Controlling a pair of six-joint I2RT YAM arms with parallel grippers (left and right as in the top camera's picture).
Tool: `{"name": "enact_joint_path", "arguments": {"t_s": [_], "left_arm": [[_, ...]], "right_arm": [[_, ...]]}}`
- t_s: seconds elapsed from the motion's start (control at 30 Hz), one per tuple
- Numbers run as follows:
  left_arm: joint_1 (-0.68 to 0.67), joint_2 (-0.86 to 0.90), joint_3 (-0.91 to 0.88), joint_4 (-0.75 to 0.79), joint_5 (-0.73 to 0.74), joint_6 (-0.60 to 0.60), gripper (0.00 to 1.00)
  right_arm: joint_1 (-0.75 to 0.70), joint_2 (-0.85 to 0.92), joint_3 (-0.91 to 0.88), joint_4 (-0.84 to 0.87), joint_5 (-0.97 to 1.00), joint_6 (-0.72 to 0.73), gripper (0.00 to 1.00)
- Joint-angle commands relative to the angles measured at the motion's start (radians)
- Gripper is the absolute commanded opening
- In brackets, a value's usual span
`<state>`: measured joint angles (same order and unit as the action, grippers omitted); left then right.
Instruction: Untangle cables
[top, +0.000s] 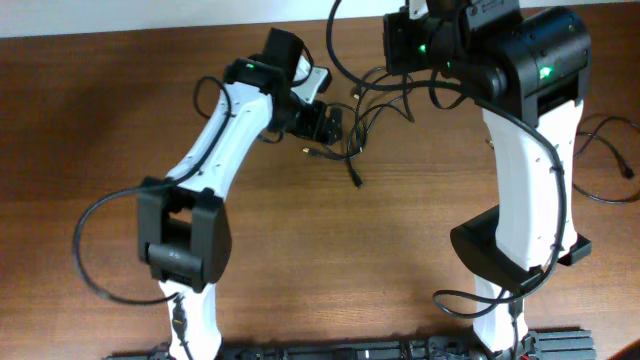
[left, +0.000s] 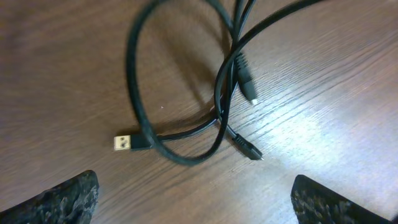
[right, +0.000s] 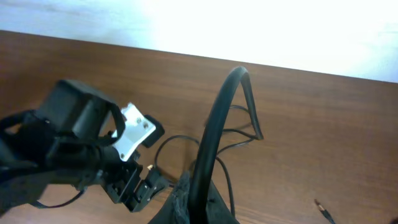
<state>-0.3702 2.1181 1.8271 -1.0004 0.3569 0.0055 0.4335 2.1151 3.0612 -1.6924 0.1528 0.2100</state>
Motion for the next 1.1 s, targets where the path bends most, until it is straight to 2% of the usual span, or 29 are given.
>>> {"name": "enact_joint_path", "arguments": {"t_s": [0.0, 0.07, 0.1, 0.13, 0.23, 0.27, 0.37, 0.47, 0.53, 0.6, 0.7, 0.77, 0.9, 1.0, 1.07], "left_arm": [[-0.011, 0.092, 0.000, 0.009, 0.014, 0.018, 1.00], [-0.012, 0.124, 0.000, 0.033, 0.014, 0.018, 0.98], [-0.014, 0.133, 0.000, 0.052, 0.014, 0.018, 0.91], [-0.014, 0.134, 0.000, 0.067, 0.013, 0.018, 0.79], [0.003, 0.133, 0.030, 0.110, -0.017, 0.018, 0.08], [0.019, 0.133, 0.054, 0.097, -0.017, 0.018, 0.00], [0.071, 0.133, 0.116, -0.004, -0.045, 0.018, 0.00], [0.161, 0.131, 0.135, -0.184, -0.166, 0.018, 0.00], [0.229, 0.131, 0.135, -0.265, -0.216, -0.018, 0.00], [0.296, 0.126, 0.135, -0.279, -0.224, -0.057, 0.00], [0.369, 0.074, 0.135, -0.296, -0.224, -0.058, 0.00], [0.373, 0.029, 0.135, -0.323, -0.225, -0.057, 0.00], [0.373, -0.034, 0.135, -0.488, -0.251, -0.058, 0.00], [0.369, -0.036, 0.135, -0.571, -0.249, -0.058, 0.00], [0.362, -0.046, 0.134, -0.603, -0.249, -0.058, 0.00]], "right_arm": [[-0.051, 0.006, -0.006, -0.006, 0.043, 0.008, 0.04], [-0.095, 0.006, -0.006, -0.006, 0.043, 0.008, 0.04], [-0.119, 0.006, -0.006, -0.006, 0.043, 0.008, 0.04], [-0.141, 0.006, -0.008, -0.006, 0.043, 0.008, 0.04], [-0.238, 0.006, -0.008, -0.006, 0.045, 0.006, 0.04], [-0.290, 0.006, -0.008, -0.006, 0.072, 0.004, 0.04], [-0.452, 0.006, -0.008, -0.006, 0.147, 0.005, 0.04], [-0.627, 0.006, -0.043, -0.006, 0.147, 0.008, 0.04], [-0.727, 0.006, -0.138, -0.006, 0.147, 0.008, 0.04], [-0.788, 0.006, -0.267, -0.006, 0.143, 0.008, 0.04], [-0.864, 0.006, -0.495, -0.006, 0.072, 0.008, 0.04], [-0.901, 0.006, -0.572, -0.006, -0.006, 0.008, 0.04], [-0.953, 0.006, -0.720, -0.006, -0.124, -0.022, 0.04], [-0.951, 0.006, -0.859, -0.006, -0.124, -0.030, 0.04], [-0.951, 0.006, -0.990, -0.004, -0.124, -0.084, 0.04]]}}
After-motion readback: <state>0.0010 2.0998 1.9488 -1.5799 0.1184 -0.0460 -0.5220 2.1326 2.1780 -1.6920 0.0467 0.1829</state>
